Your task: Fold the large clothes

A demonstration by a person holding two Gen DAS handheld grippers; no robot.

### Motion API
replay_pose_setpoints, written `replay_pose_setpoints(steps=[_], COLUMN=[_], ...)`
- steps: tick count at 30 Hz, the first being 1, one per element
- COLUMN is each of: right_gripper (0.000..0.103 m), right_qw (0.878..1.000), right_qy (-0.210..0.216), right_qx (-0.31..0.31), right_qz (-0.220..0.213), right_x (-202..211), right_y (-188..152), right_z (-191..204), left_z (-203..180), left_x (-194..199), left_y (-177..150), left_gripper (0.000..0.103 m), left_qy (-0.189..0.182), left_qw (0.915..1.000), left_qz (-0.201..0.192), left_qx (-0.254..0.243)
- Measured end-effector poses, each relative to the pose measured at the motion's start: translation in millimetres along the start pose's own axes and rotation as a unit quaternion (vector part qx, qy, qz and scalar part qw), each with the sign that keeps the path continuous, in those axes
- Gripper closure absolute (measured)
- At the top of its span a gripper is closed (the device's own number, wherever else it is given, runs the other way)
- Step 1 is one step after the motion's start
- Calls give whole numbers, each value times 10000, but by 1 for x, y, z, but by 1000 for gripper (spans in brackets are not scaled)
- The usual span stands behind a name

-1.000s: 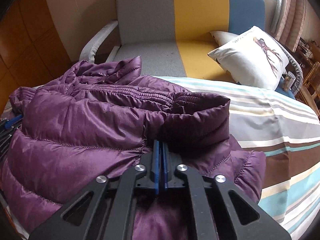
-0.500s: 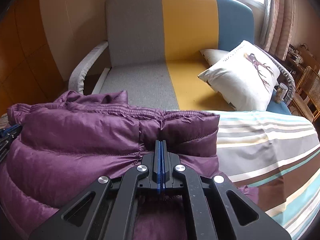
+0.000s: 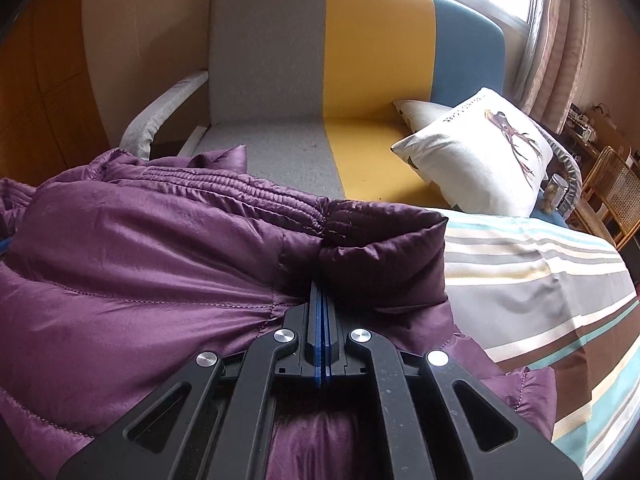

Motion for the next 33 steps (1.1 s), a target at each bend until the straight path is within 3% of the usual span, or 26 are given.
replay_pose_setpoints(steps=[2,3,4,5,6,8,9,11,14,18,20,23,25,26,28,30,31,33], right_gripper=[102,102,101,100,91,60,34,29,29,12,12,13,30,34,62,76,82,84], right_qw=[10000,9999,9999,10000,10000,9997,9994,9993,9997,9964,9930,9804,9664,9632,9603,9635,9660,9707], right_qy=[-50,-47,-32,0,65,188,204,88,-69,-134,106,886,1389,1465,1689,1730,1735,1676], right_qx=[58,85,94,75,27,-135,-203,-209,-211,-835,-1152,-1684,-2080,-2194,-2169,-1996,-1870,-1674], right_qz=[-3,25,60,64,24,-119,-178,-300,-105,112,252,515,591,518,471,430,426,406], right_x=[2,4,8,13,21,40,49,67,82,94,93,80,71,70,73,82,88,102], right_y=[-1,-1,-1,-1,-2,-6,-9,-17,-31,-56,-66,-77,-84,-86,-86,-85,-85,-86], right_z=[4,5,4,5,3,-1,-3,-7,-14,-44,-58,-71,-74,-75,-71,-65,-61,-56], left_z=[9,15,22,32,35,51,57,77,100,109,111,106,103,103,102,98,97,97], left_x=[10,17,25,36,40,51,53,54,48,33,27,19,18,19,24,37,43,57], left_y=[-3,-5,-8,-13,-15,-24,-26,-36,-52,-68,-71,-76,-81,-82,-86,-87,-88,-91], left_gripper=[49,24,15,15,15,14,14,12,8,3,3,6,27,32,54,69,76,81], left_qy=[212,283,274,176,168,380,461,625,803,430,217,-365,-655,-720,-814,-824,-858,-939], left_qw=[9997,9994,9990,9986,9985,9978,9973,9958,9933,9934,9928,9905,9883,9871,9867,9892,9897,9899], left_qz=[-11,-56,-136,-232,-248,-308,-313,-221,64,529,653,875,911,920,882,794,765,724], left_qx=[110,205,324,444,456,455,479,624,827,919,976,996,1034,1097,1100,917,851,773])
Point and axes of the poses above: each gripper's, at about its wrist camera, not at the fingertips, and x roughly against the way its jaws point, z to its left, y to its top, the point moved 4 cm from there along -x, roughly the way its jaws point, and after that the axes turned 14 degrees about y, right-handed, at the moved point
